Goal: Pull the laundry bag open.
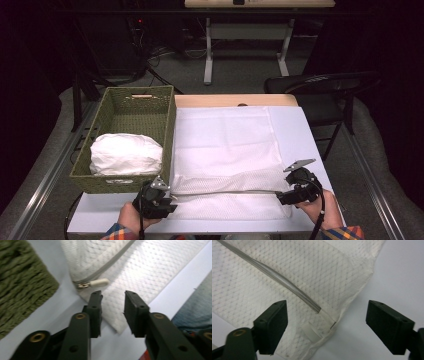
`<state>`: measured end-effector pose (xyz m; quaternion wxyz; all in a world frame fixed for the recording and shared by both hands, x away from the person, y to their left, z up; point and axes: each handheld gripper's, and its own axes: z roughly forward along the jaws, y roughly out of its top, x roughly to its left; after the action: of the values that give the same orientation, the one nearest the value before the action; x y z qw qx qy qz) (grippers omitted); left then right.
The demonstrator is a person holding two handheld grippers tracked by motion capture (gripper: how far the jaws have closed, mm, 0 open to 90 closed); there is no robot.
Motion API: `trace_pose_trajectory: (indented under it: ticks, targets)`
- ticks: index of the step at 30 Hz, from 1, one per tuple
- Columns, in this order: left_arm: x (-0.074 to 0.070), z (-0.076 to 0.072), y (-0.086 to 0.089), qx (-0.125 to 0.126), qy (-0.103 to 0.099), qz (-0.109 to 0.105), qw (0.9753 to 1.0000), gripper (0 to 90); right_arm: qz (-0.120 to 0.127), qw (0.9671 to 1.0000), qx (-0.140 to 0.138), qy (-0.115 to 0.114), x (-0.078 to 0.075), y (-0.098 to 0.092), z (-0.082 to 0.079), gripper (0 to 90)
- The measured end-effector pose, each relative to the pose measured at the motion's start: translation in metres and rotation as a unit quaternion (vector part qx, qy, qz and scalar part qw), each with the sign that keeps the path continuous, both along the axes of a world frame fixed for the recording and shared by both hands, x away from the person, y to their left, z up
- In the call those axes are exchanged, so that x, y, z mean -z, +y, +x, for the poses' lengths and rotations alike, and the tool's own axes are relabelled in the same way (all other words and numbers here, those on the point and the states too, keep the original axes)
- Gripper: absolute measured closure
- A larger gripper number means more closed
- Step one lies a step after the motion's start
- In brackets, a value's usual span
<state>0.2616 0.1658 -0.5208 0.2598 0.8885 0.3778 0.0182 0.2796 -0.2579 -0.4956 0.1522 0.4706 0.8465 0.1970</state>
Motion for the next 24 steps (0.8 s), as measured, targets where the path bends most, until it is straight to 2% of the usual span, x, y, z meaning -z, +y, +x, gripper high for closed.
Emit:
trace_pose_trajectory:
  ticks: [1, 4, 5, 9, 11, 13, 16, 19, 23, 24]
  targets:
    - [0.0, 0.0, -0.001, 0.002, 0.001, 0.002, 1.0, 63.8, 0.003, 1.0, -0.004, 0.0, 0.0, 0.001, 0.0, 15.8]
    - [0.002, -0.001, -0.003, 0.014, 0.013, -0.008, 0.9998, 56.7, 0.011, 0.9999, -0.009, -0.003, 0.0, 0.003, 0.002, 14.8]
    - [0.002, -0.002, -0.003, 0.012, 0.012, -0.011, 0.9998, 53.8, 0.012, 0.9999, -0.011, -0.001, -0.002, 0.004, 0.001, 14.4]
    - [-0.005, -0.005, 0.005, 0.001, -0.008, -0.003, 1.0, 41.4, 0.021, 0.9995, -0.021, -0.012, -0.006, 0.009, 0.001, 13.8]
    - [-0.008, -0.007, 0.013, -0.008, -0.012, -0.009, 0.9999, 37.4, 0.025, 0.9992, -0.029, -0.012, -0.007, 0.011, 0.0, 13.5]
    - [-0.011, -0.009, 0.02, -0.004, -0.013, -0.022, 0.9997, 32.5, 0.028, 0.9989, -0.035, -0.012, -0.006, 0.011, -0.001, 11.1]
    - [-0.016, -0.012, 0.024, 0.007, -0.049, -0.021, 0.9986, 27.9, 0.034, 0.9985, -0.043, -0.004, -0.003, 0.011, 0.001, 4.8]
    - [-0.018, -0.013, 0.029, 0.01, -0.051, -0.024, 0.9984, 21.4, 0.048, 0.9972, -0.056, -0.005, -0.002, 0.012, 0.004, 0.0]
    - [-0.018, -0.014, 0.036, 0.004, -0.05, -0.024, 0.9984, 15.7, 0.057, 0.9947, -0.084, -0.016, -0.005, 0.023, 0.007, 0.0]
    - [-0.018, -0.015, 0.038, 0.001, -0.05, -0.027, 0.9984, 15.1, 0.061, 0.9938, -0.093, -0.012, -0.006, 0.026, 0.008, 0.0]
